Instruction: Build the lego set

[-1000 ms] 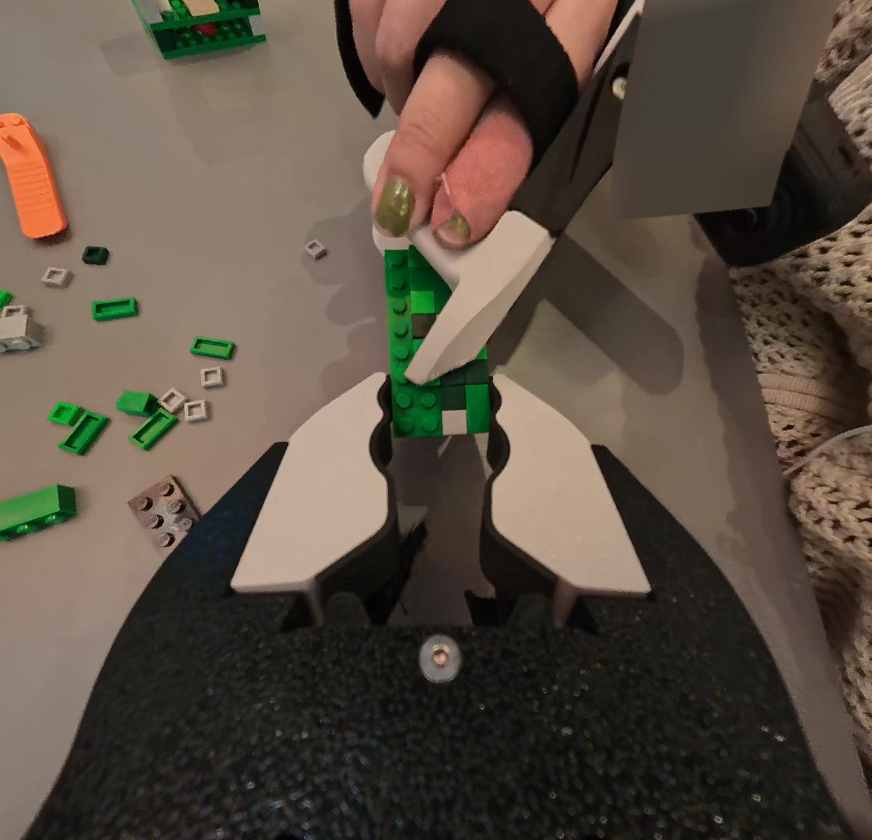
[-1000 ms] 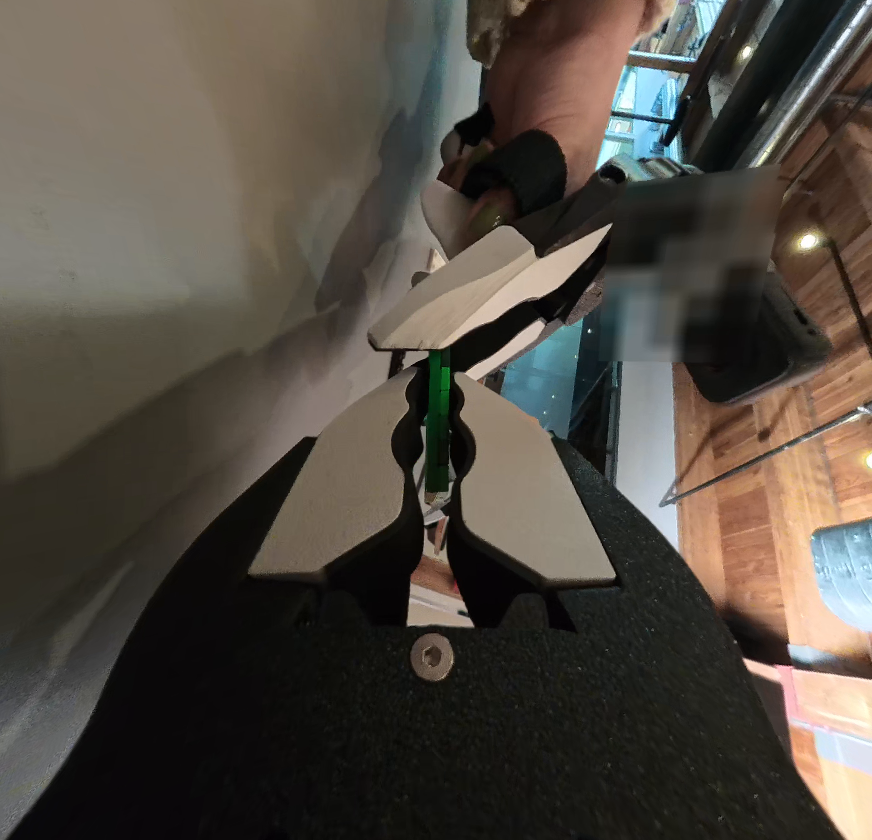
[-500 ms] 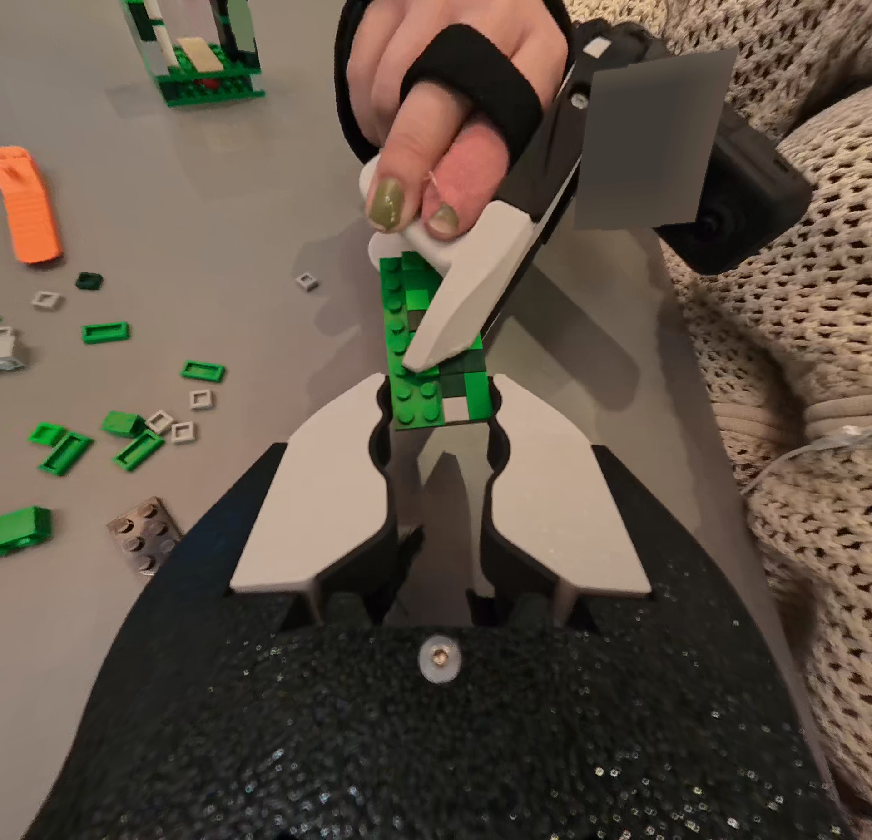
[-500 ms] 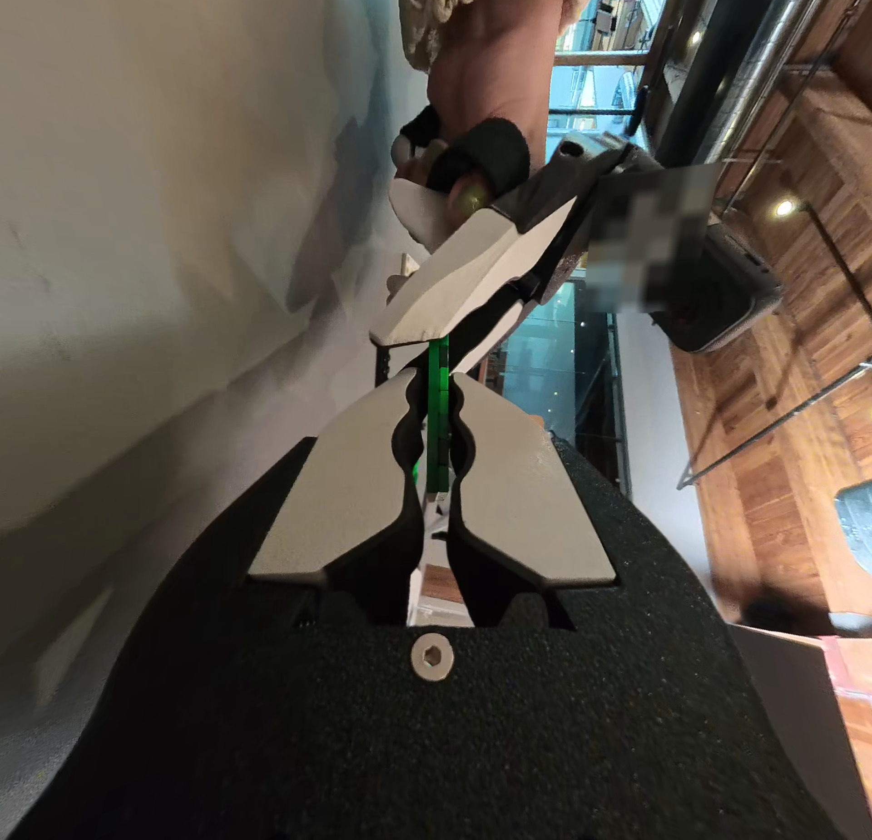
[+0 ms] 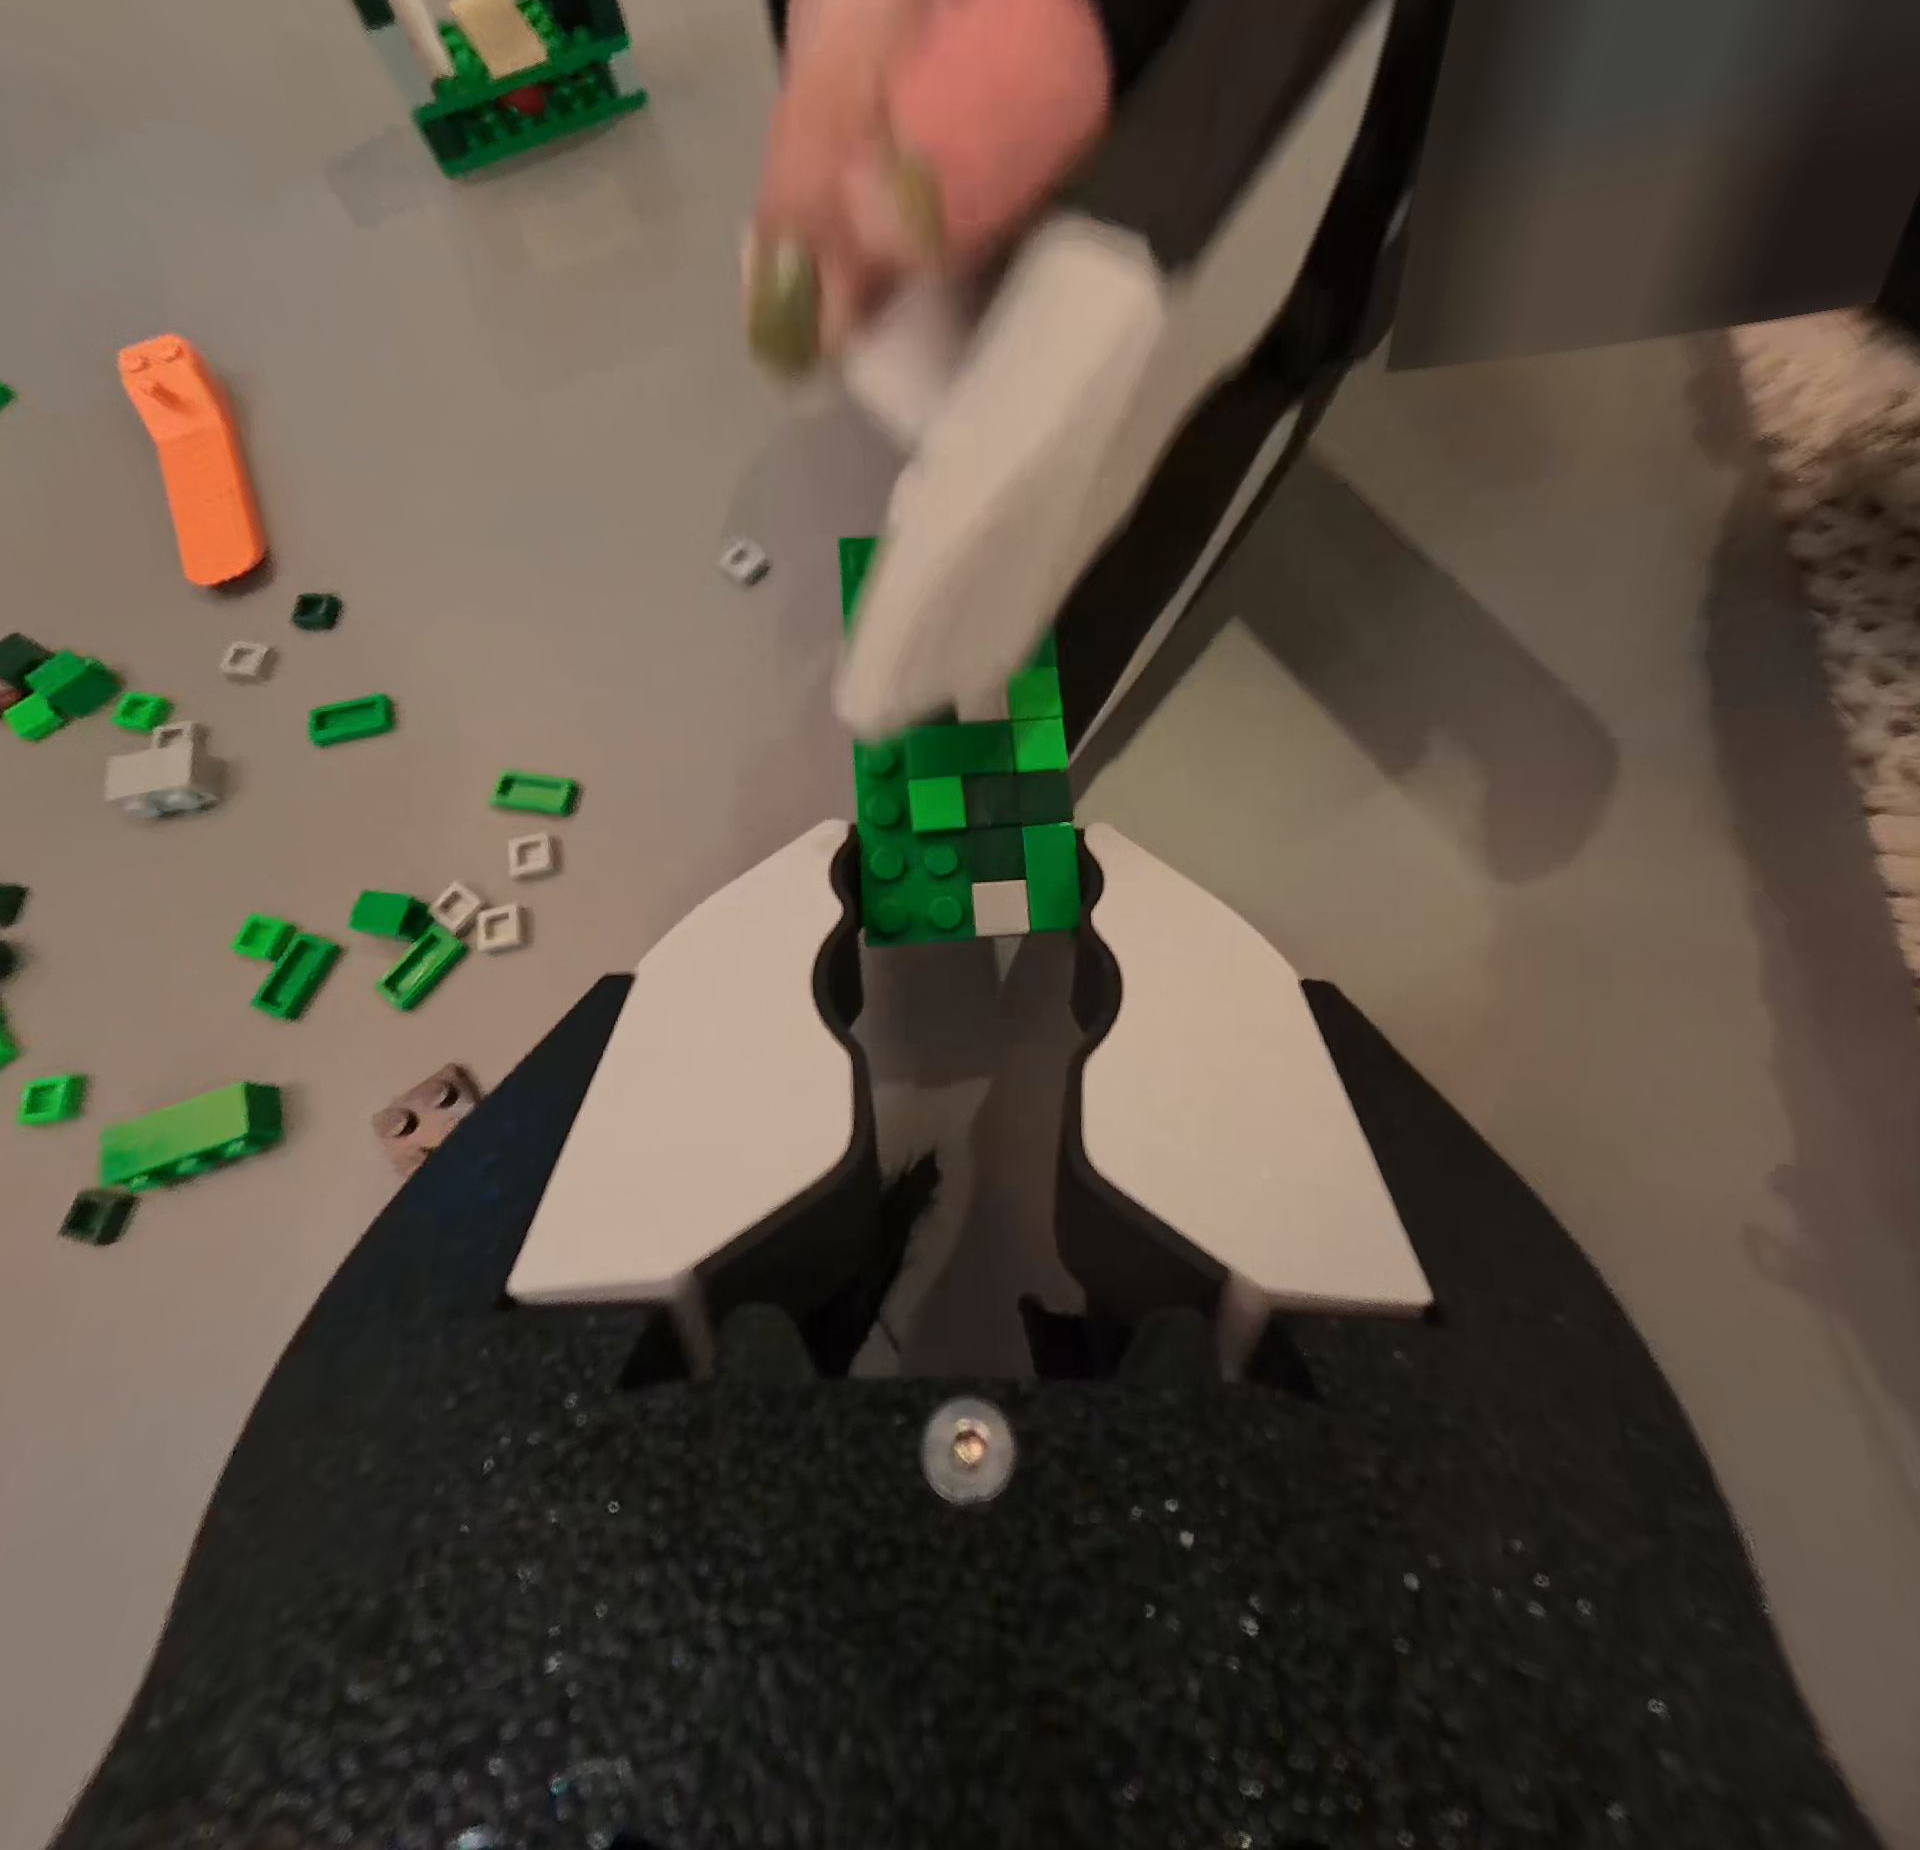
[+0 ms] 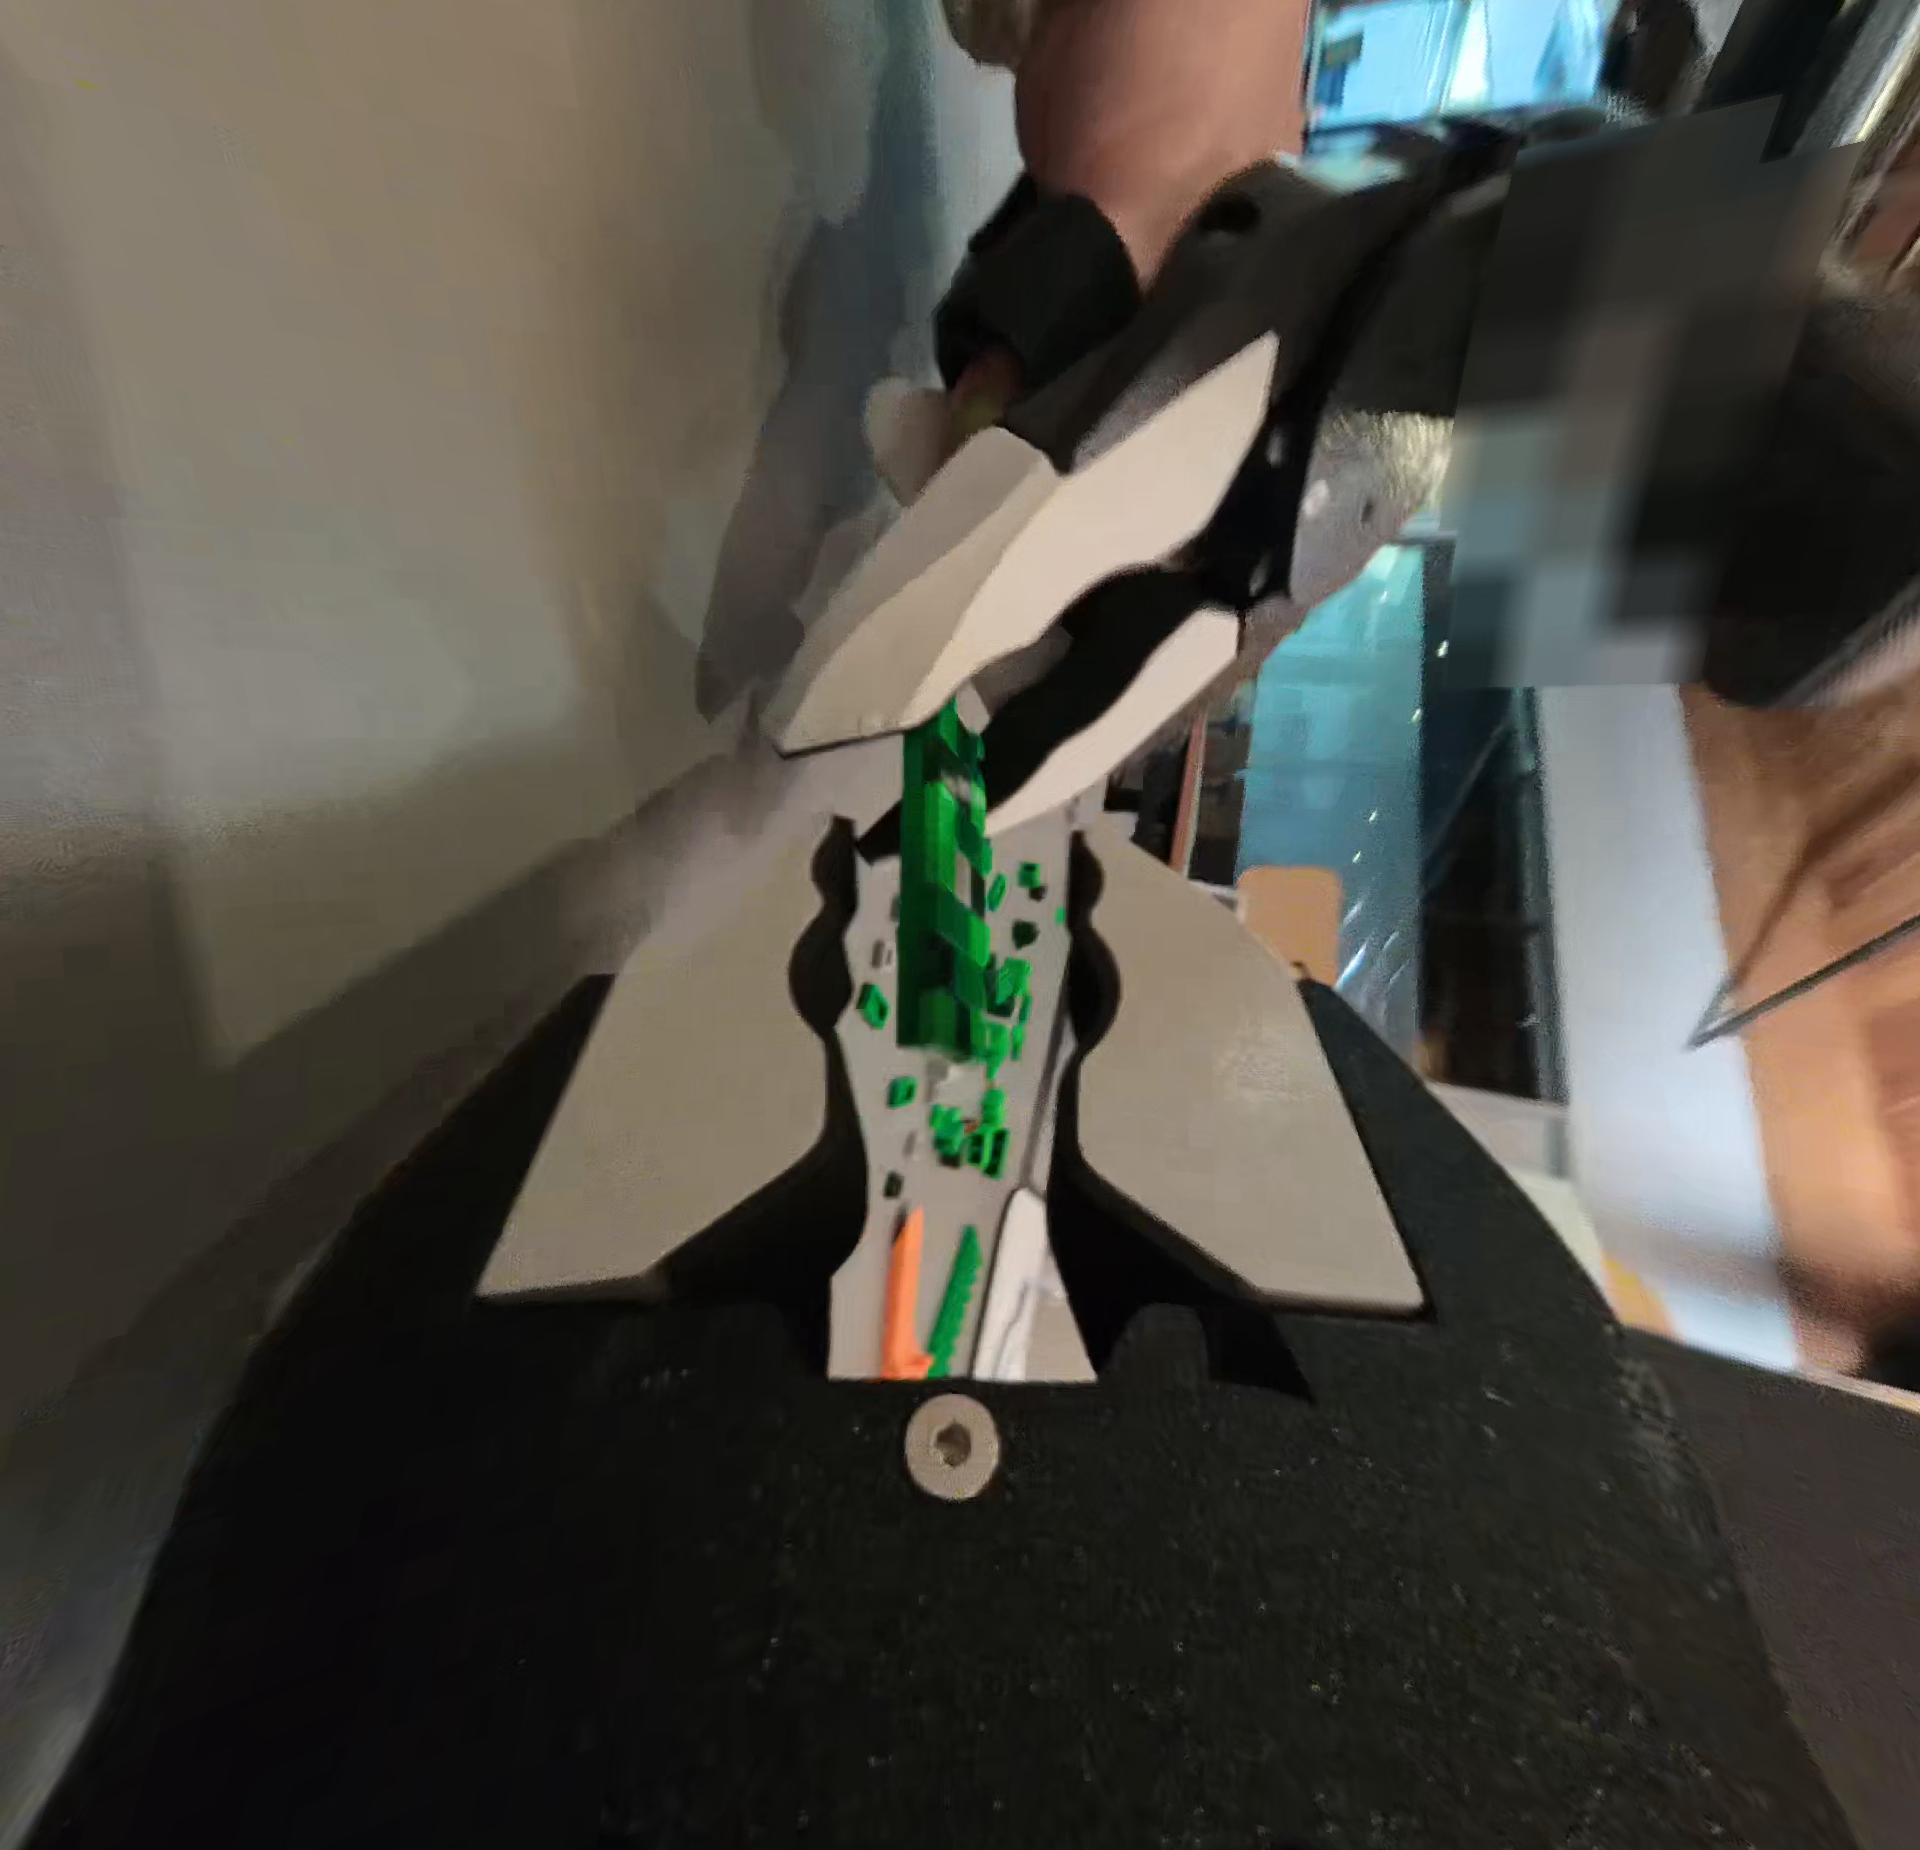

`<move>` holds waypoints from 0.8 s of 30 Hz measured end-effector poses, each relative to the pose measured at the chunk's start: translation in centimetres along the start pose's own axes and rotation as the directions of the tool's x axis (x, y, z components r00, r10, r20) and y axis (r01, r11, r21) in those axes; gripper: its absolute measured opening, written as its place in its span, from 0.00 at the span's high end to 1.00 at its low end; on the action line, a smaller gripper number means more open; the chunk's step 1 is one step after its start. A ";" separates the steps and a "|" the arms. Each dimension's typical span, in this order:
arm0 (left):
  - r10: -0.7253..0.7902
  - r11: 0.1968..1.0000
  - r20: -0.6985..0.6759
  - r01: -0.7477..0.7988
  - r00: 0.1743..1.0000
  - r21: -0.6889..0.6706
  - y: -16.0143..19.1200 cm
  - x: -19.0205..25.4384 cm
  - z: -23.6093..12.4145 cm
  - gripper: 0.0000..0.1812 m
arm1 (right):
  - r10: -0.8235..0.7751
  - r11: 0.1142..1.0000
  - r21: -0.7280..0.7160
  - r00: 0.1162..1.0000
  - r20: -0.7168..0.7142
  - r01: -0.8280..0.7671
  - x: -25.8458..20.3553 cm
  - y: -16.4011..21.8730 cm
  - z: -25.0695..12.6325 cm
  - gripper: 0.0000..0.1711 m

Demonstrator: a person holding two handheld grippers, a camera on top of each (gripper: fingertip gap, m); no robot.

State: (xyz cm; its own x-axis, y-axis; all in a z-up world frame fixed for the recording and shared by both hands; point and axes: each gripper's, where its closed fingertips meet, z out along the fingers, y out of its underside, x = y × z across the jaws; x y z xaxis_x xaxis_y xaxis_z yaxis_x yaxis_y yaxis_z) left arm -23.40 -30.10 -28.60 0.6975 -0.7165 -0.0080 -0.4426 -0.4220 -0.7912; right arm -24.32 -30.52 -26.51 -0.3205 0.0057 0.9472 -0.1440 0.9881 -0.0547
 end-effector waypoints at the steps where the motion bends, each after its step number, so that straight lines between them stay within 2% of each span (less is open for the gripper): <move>1: 0.006 1.000 0.010 -0.006 1.000 -0.007 0.3 -0.3 0.0 0.80 | 0.033 0.999 -0.013 0.999 -0.002 -0.033 0.0 0.4 -0.1 0.73; 5: 0.025 1.000 0.068 -0.026 0.997 0.003 0.4 -1.5 -0.4 0.80 | 0.117 0.992 -0.036 0.993 -0.032 -0.119 -0.5 2.0 -1.0 0.68; 7: 0.046 0.999 0.135 -0.048 0.990 0.010 0.3 -2.4 -1.0 0.80 | 0.238 0.970 -0.034 0.969 -0.066 -0.241 -0.6 3.0 -1.7 0.70; 11: 0.078 0.995 0.399 -0.097 0.914 0.029 -0.5 -5.9 -3.1 0.80 | 0.592 0.806 0.086 0.792 -0.151 -0.586 0.2 4.0 -3.2 0.75; 13: 0.053 0.994 0.544 -0.096 0.838 0.052 -1.0 -7.7 -4.8 0.80 | 0.624 0.780 0.121 0.747 -0.229 -0.614 1.7 4.7 -3.8 0.76; 16: 0.026 0.992 0.668 -0.101 0.744 0.075 -1.2 -9.3 -6.9 0.80 | 0.688 0.723 0.156 0.681 -0.250 -0.673 2.5 5.4 -3.9 0.78; 20: -0.022 0.994 0.704 -0.059 0.710 0.090 -0.6 -10.2 -7.6 0.80 | 0.724 0.686 0.163 0.641 -0.257 -0.709 2.8 6.2 -3.7 0.80; 24: -0.049 0.996 0.698 -0.016 0.715 0.087 0.2 -10.7 -7.3 0.80 | 0.716 0.694 0.165 0.648 -0.259 -0.701 2.8 6.2 -3.7 0.82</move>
State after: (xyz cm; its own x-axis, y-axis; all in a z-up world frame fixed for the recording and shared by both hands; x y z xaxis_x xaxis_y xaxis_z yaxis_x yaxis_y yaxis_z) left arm -35.01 -26.56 -24.18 0.9135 -0.1038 -0.3934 -0.4032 -0.3608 -0.8410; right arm -22.63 -23.85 -22.98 -0.0684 0.7510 0.6568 -0.0298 0.6565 -0.7537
